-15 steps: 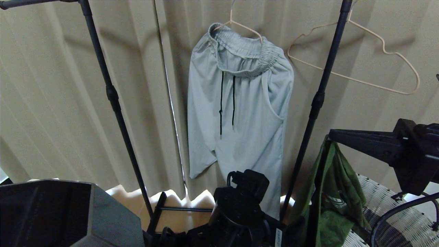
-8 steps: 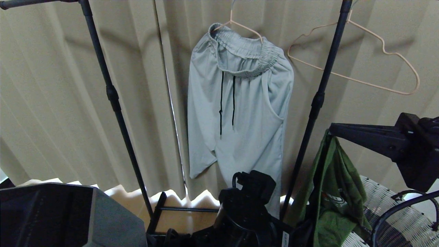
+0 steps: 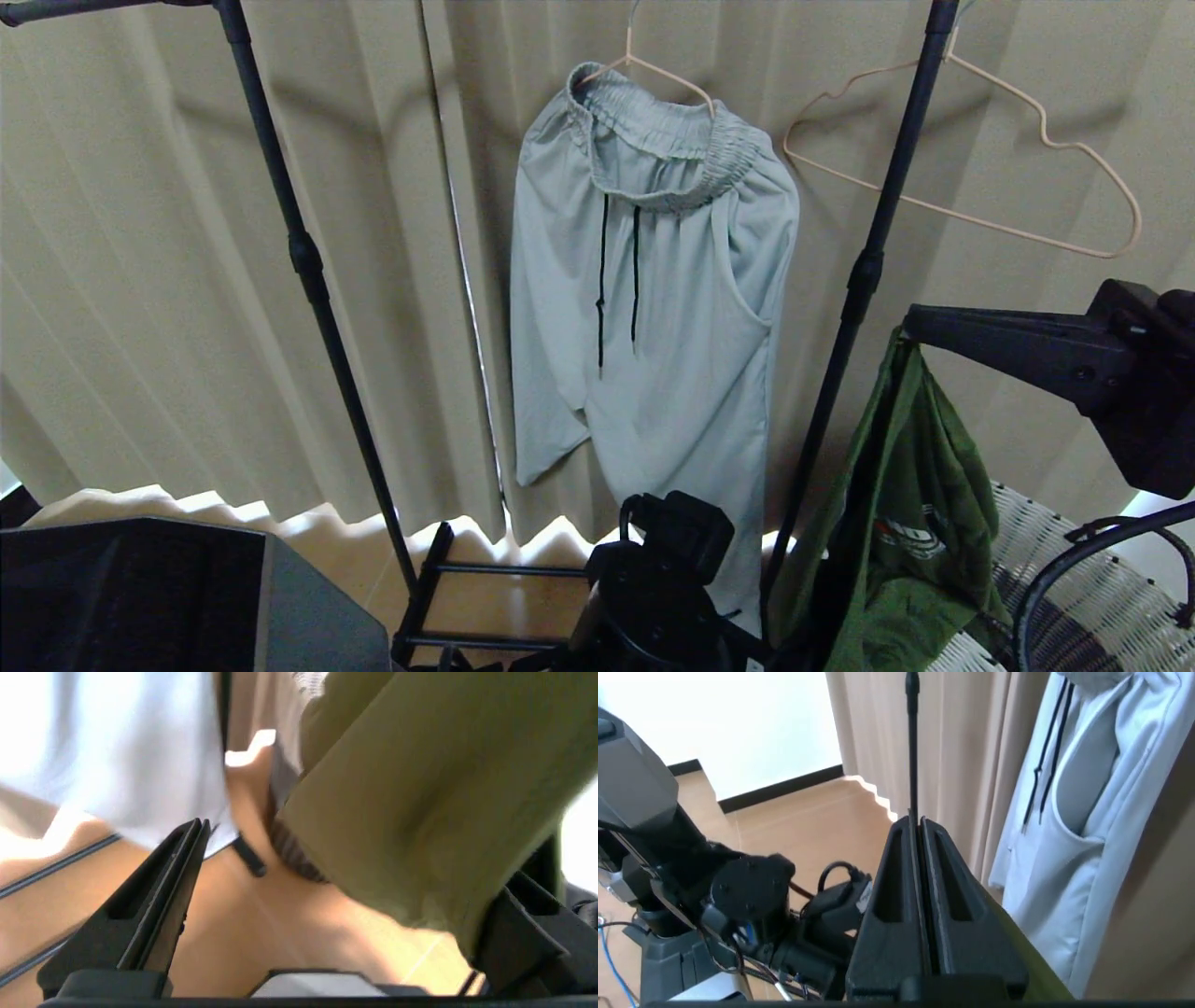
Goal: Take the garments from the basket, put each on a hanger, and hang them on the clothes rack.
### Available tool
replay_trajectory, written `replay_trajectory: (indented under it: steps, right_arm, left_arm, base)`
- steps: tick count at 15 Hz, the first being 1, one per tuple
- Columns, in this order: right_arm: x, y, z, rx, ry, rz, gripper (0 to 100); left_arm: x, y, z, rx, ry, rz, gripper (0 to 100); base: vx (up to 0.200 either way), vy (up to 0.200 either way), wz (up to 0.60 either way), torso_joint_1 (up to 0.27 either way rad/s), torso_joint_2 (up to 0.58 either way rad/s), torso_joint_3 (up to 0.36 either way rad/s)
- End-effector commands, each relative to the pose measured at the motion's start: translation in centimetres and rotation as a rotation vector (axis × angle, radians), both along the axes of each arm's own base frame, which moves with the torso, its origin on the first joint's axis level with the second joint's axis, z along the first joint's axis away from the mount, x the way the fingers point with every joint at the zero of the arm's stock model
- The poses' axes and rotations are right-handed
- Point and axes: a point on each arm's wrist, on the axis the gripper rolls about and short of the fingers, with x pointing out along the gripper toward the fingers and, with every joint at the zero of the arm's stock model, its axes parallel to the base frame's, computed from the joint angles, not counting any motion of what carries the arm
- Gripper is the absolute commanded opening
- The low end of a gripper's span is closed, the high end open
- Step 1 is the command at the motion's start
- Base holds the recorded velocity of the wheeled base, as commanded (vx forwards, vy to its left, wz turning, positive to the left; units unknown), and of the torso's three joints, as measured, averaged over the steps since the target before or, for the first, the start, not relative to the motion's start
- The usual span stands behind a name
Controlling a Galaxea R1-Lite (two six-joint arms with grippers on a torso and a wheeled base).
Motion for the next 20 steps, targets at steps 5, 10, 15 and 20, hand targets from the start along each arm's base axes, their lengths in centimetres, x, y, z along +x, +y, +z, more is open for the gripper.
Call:
replay_trajectory:
  steps: [5,10,15,20]
  right_arm:
    - [0.2,0.1,-0.2,0.011,-0.002,-0.004,0]
    - [0.2,-0.1,-1.0,-0.001,0.023,-0.015,0]
    - [0.4,-0.6,-2.1,-0.028,0.059,-0.062,100]
    - [1.6,-4.7,-6.4,-0.235,0.148,-0.262,100]
  left_arm:
    - [-0.8,1.7,-0.5,0.054,-0.003,0.014,100]
    - [-0.7,1.7,-0.5,0.055,-0.004,0.018,100]
    - [-0.5,2.0,-0.4,0.078,-0.033,0.050,100]
    - [0.0,6.6,1.7,0.090,-0.217,0.144,100]
  base:
    - [0.000,0.000,0.00,0.000,0.00,0.000]
    - [0.000,0.000,0.00,0.000,0.00,0.000]
    - [0.000,0.000,0.00,0.000,0.00,0.000]
    - [0.000,0.000,0.00,0.000,0.00,0.000]
